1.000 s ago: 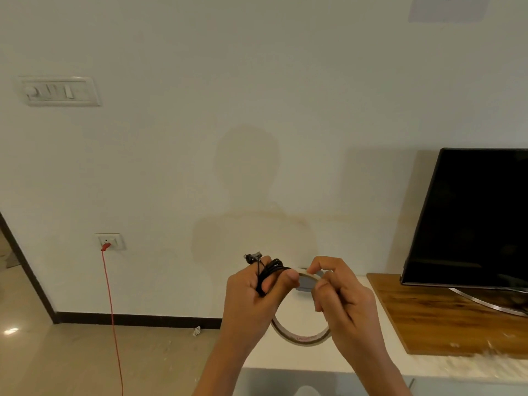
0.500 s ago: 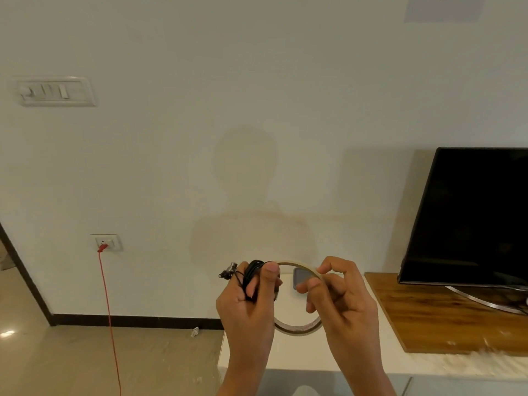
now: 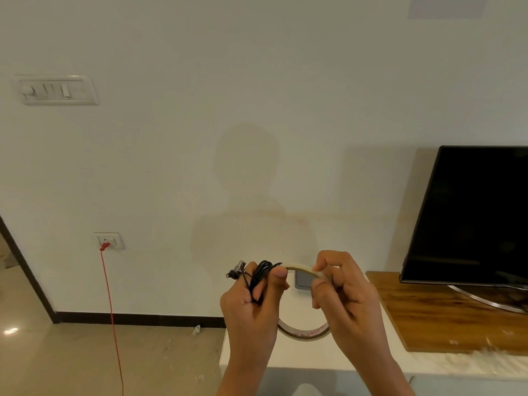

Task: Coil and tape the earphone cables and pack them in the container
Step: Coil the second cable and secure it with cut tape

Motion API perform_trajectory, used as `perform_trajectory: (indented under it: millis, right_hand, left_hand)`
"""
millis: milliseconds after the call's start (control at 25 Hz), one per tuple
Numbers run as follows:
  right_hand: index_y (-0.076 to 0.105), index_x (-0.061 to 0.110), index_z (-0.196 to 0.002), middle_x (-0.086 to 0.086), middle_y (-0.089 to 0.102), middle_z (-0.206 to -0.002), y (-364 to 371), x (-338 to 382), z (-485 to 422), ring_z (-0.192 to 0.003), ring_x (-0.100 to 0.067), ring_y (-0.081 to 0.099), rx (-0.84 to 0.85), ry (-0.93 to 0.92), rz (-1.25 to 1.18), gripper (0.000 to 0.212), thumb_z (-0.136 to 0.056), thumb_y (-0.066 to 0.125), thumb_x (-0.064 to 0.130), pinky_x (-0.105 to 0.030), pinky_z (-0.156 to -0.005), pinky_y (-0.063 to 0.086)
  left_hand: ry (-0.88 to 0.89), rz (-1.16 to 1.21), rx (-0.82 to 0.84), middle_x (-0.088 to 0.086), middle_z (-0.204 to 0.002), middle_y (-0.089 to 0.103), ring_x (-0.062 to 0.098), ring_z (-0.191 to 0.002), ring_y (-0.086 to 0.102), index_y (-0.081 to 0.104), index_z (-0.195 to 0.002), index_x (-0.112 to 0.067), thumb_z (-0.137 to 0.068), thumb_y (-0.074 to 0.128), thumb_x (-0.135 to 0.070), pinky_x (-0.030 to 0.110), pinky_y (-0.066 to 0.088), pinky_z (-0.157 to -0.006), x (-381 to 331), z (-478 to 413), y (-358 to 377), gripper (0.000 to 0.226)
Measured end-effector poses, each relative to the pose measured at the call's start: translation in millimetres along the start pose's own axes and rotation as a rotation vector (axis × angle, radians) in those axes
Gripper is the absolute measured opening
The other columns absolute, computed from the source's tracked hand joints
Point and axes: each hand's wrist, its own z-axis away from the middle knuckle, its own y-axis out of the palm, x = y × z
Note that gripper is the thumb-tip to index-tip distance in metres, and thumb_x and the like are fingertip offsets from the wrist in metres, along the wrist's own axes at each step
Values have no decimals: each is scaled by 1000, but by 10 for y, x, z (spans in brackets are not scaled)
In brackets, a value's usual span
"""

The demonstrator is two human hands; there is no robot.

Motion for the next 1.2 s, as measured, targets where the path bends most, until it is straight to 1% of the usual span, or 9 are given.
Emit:
perform_trajectory:
  millis: [160, 320, 440, 560, 640, 760, 880, 1040, 1200]
  right_hand:
    - [48, 32, -77, -4, 51, -59, 11, -11, 30, -50, -18, 46, -23, 11, -26, 6, -83, 46, 30, -15, -44, 38]
    - [52, 38, -88, 3, 58, -56, 21, -6, 50, -50, -17, 51, -22, 20, -62, 10, -85, 46, 31, -25, -47, 43]
    - [55, 38, -92, 5, 59, -58, 9, -8, 30, -49, -16, 49, 2, 8, -58, 14, -85, 46, 30, -21, -46, 41]
    - [55, 36, -88, 9, 60, -61, 0, -5, 3, -48, -16, 49, 29, 1, -66, 6, -89, 50, 40, -22, -44, 41]
    - [54, 36, -87, 11, 63, -62, -1, -1, -11, -49, -13, 52, 27, 5, -77, 19, -89, 47, 53, -21, -45, 44]
    - [53, 34, -87, 9, 65, -64, 4, -10, -7, -50, -10, 55, 17, -2, -85, 23, -89, 45, 56, -16, -48, 46]
    - [52, 33, -87, 8, 64, -64, 12, -11, 6, -50, -10, 54, 12, -21, -81, 23, -91, 44, 54, -19, -46, 45]
    - [50, 29, -86, 10, 64, -65, 11, -1, 21, -49, -11, 52, 17, -22, -119, 24, -93, 43, 51, -22, -45, 45]
    - [53, 28, -89, 9, 65, -66, -1, 21, 33, -48, -16, 51, 17, -20, -202, 21, -92, 47, 48, -26, -45, 45]
  left_hand:
    - [-2, -9, -11, -9, -58, 64, 7, -57, 62, 60, -64, -14, -78, 55, -67, 9, 45, -57, 14, 6, -6, 55]
    - [1, -23, -5, -10, -58, 64, 13, -56, 61, 57, -64, -22, -79, 55, -68, 13, 47, -55, -2, -10, -19, 49]
    - [3, -29, -5, -9, -60, 65, 13, -56, 61, 61, -66, -16, -78, 54, -68, 14, 48, -55, 13, -1, -28, 54]
    - [25, -56, 5, -1, -59, 64, 16, -54, 60, 63, -69, -6, -82, 55, -65, 27, 51, -53, 31, 16, -33, 60]
    - [30, -67, 0, 0, -58, 62, 20, -53, 57, 66, -70, -20, -83, 56, -62, 36, 49, -52, 13, 34, -24, 46]
    - [20, -48, -17, -3, -60, 65, 17, -55, 59, 67, -75, -25, -82, 55, -64, 26, 50, -53, -13, 47, 1, 42]
    - [6, -12, -18, -7, -61, 66, 10, -58, 62, 66, -74, -23, -81, 55, -65, 12, 47, -58, -21, 59, 7, 44]
    - [-13, 35, -12, -9, -61, 67, 7, -62, 65, 66, -74, -20, -80, 56, -64, 8, 47, -60, -29, 69, 18, 45]
    - [-16, 29, -22, -7, -60, 66, 10, -58, 63, 67, -72, -23, -79, 57, -66, 12, 49, -58, -50, 50, 13, 45]
